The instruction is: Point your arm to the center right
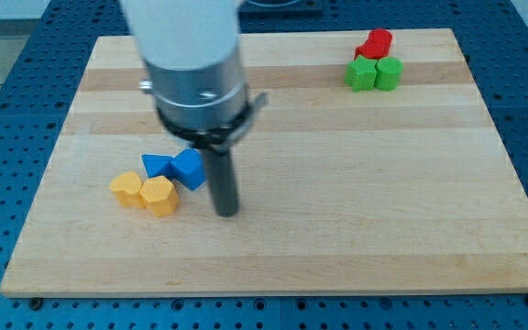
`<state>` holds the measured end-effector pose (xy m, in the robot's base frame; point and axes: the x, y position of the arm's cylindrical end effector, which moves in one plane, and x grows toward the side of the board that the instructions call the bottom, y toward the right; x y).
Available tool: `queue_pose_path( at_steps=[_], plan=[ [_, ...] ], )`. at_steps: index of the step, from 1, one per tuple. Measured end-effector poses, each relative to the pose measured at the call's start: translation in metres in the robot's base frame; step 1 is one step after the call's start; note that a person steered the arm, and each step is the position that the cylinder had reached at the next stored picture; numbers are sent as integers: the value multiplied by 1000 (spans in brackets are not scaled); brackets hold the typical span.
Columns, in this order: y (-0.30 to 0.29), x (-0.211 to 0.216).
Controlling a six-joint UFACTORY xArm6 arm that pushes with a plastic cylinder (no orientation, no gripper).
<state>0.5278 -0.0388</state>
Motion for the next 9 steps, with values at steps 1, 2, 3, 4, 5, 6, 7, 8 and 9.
queue_pose_path(
  at_steps=[1,2,3,4,5,6,7,8,9],
  plan=[
    [98,-8],
    [167,-37],
    [203,-63],
    [207,-65],
    [207,-65],
    [206,-64],
    [213,-65],
    [266,-93],
    [273,-117]
  ],
)
